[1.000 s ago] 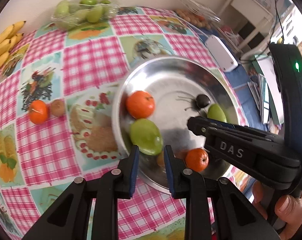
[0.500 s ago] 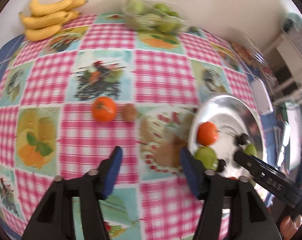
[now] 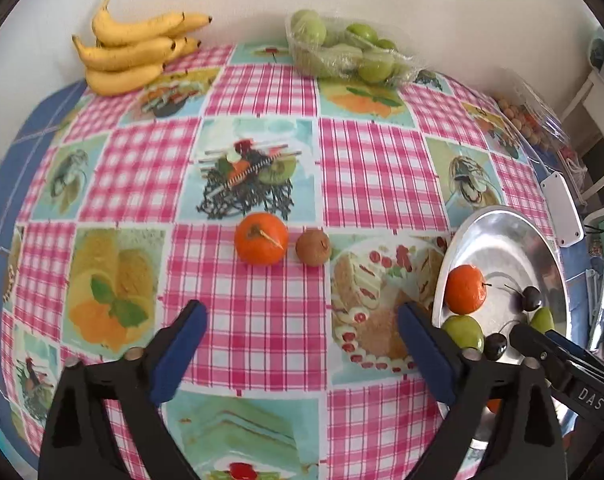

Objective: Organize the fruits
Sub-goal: 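Open the left tool to drop the kiwi while the right tool releases the cherry into the bowl, then move the left tool to the last tangerine while the right tool approaches the last kiwi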

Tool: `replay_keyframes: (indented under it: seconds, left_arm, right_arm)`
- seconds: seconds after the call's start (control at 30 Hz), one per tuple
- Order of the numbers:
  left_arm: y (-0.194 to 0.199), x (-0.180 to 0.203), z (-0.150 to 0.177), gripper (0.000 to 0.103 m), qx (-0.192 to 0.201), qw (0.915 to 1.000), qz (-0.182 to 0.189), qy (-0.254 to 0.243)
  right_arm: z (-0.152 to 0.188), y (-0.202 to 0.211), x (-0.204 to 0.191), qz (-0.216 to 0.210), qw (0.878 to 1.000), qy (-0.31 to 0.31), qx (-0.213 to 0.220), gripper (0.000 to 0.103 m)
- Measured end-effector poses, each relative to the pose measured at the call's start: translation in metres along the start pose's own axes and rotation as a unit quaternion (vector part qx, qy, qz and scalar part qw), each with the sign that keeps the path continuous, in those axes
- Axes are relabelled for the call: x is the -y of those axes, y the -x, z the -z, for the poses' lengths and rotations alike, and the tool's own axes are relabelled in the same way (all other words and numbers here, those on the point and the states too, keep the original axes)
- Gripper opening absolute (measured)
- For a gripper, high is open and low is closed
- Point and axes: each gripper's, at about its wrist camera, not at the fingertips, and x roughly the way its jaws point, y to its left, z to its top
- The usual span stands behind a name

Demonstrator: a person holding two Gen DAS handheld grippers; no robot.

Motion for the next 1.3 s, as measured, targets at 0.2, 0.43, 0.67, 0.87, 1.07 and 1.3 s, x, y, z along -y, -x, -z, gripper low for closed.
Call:
replay_keyframes:
  seconds: [0.2,0.43,0.67,0.87,1.07,1.3]
  left_arm:
    - [0.006,-0.001,-0.002,0.098,0.031,0.9995,0.000,-0.003]
    - [0.011,-0.001,-0.006,0.098,0.054,0.9984,-0.019,-0.005]
    - [0.017,-0.011,-0.010,0.098,0.067,0.9974,-0.013,0.024]
    - [0.015,-0.021,-0.012,0.098,0.069,0.9970,-0.001,0.035]
    - [0.013,-0.035,-0.015,0.098,0.084,0.9953,-0.018,0.045]
    - [0.011,-0.063,-0.019,0.098,0.099,0.9922,-0.016,0.073]
  right_arm:
    - [0.000,0.002,-0.003,0.002,1.000,0.012,0.011,0.102]
    - [0.000,0.003,-0.006,0.000,1.000,0.021,0.014,0.103]
    - [0.000,0.005,-0.012,-0.005,0.999,0.026,0.020,0.103]
    - [0.001,0.004,-0.024,-0.004,0.999,0.044,0.022,0.103]
    - [0.000,0.006,-0.037,0.005,0.997,0.062,0.036,0.103]
    - [-0.003,0.011,-0.059,0.008,0.994,0.093,0.055,0.103]
